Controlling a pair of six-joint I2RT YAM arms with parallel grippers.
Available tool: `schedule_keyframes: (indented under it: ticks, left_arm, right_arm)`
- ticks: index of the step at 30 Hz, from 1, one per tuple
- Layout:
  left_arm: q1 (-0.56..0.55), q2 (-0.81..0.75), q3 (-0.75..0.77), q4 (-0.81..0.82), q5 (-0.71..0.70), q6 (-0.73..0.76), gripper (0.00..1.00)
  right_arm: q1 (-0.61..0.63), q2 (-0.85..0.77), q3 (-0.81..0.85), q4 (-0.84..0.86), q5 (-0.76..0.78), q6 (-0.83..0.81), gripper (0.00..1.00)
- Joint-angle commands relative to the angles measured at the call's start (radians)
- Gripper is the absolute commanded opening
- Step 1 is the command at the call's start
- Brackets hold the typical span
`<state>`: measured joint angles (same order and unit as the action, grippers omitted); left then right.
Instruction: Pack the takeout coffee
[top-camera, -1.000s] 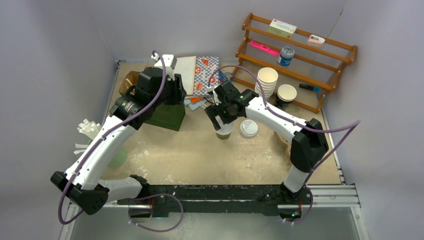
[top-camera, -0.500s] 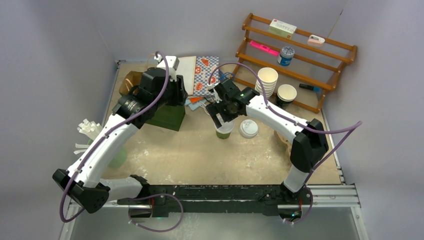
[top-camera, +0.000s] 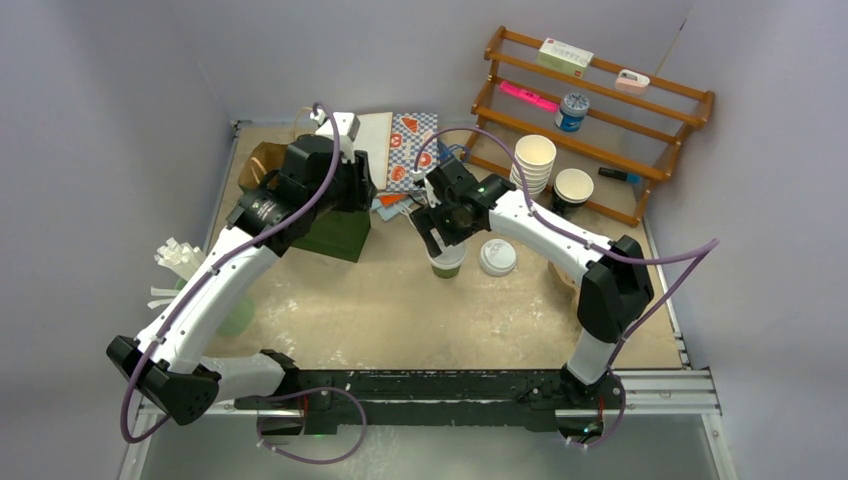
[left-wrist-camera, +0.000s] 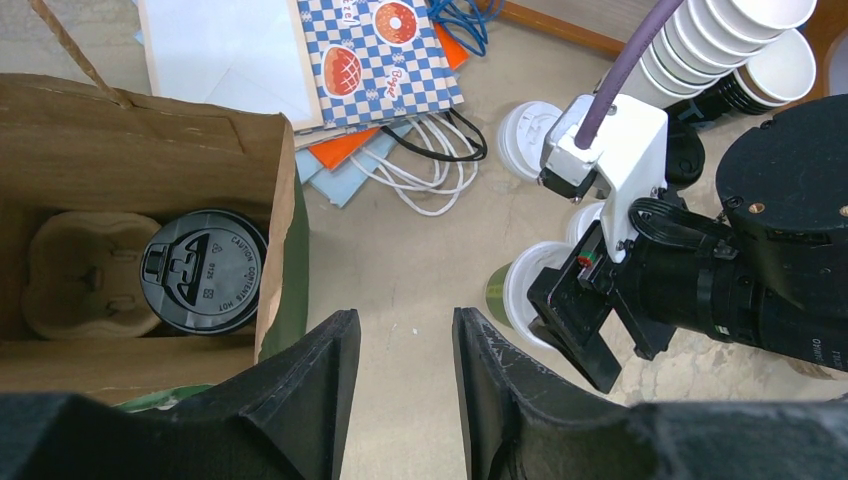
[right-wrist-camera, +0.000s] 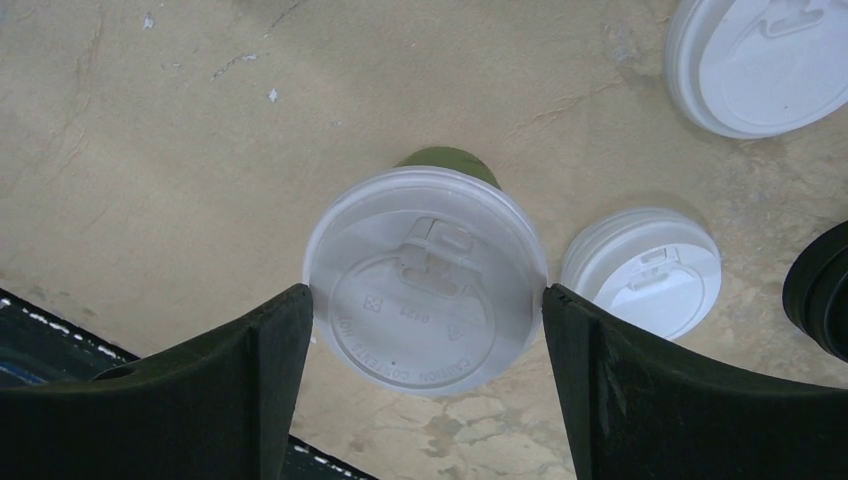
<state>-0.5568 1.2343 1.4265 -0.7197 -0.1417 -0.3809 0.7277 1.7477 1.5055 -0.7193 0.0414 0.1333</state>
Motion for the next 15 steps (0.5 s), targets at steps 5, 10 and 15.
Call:
schedule_keyframes:
  ticks: [5,10,15]
  left_arm:
    - [0.005,-0.003,-0.014,0.031,0.01,0.01,0.42]
    - [0.005,-0.004,-0.017,0.031,0.01,0.008,0.42]
    - [0.005,-0.006,-0.02,0.028,0.011,0.007,0.42]
  right_arm:
    - [0.004,0.011,0.016,-0.046,0.011,0.019,0.78]
    - [0.004,0.015,0.009,-0.056,0.043,0.034,0.78]
    - [0.004,0.01,-0.009,-0.047,0.035,0.041,0.72]
